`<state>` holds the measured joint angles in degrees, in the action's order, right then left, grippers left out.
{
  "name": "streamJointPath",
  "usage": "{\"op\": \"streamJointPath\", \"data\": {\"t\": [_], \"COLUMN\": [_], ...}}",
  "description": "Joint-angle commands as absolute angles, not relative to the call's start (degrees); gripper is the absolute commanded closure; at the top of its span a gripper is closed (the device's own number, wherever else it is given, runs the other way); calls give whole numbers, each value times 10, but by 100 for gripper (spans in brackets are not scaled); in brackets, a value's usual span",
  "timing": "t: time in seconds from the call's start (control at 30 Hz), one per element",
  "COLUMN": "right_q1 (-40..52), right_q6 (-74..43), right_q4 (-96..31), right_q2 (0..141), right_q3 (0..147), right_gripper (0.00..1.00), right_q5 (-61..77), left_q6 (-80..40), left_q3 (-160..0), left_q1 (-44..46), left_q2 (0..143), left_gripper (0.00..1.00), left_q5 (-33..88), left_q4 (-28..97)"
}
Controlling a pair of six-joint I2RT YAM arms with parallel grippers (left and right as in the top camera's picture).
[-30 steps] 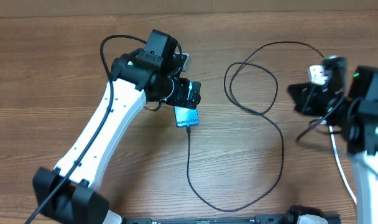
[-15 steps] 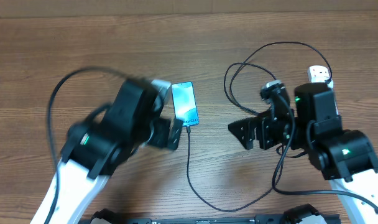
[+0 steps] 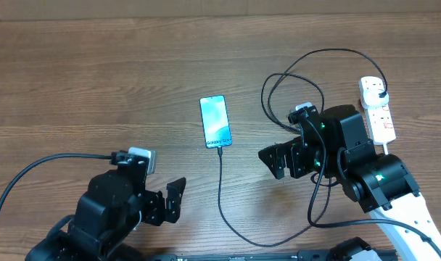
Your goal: Plug charger to phone and switch on socket
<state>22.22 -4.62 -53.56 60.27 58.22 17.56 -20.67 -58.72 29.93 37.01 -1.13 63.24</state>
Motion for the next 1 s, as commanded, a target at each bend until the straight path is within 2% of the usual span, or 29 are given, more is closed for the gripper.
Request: {"op": "streamJointPath", "data": {"t": [0.0, 0.8, 0.97], "right_q1": [225, 225, 225], "right_q6": [-51, -51, -51], "right_q4": [-532, -532, -532], "right_q2": [600, 600, 600], "right_q3": [580, 580, 580], "right_gripper": [0, 0, 0], "right_q5": [165, 165, 165], "left_q6": [-219, -218, -219], "left_q3": [-579, -579, -568], "left_q1": [301, 301, 236], "left_q2": [372, 372, 349], "left_gripper": [1, 1, 0], "left_q5": [-32, -34, -30], "left_q4": [632, 640, 655]}}
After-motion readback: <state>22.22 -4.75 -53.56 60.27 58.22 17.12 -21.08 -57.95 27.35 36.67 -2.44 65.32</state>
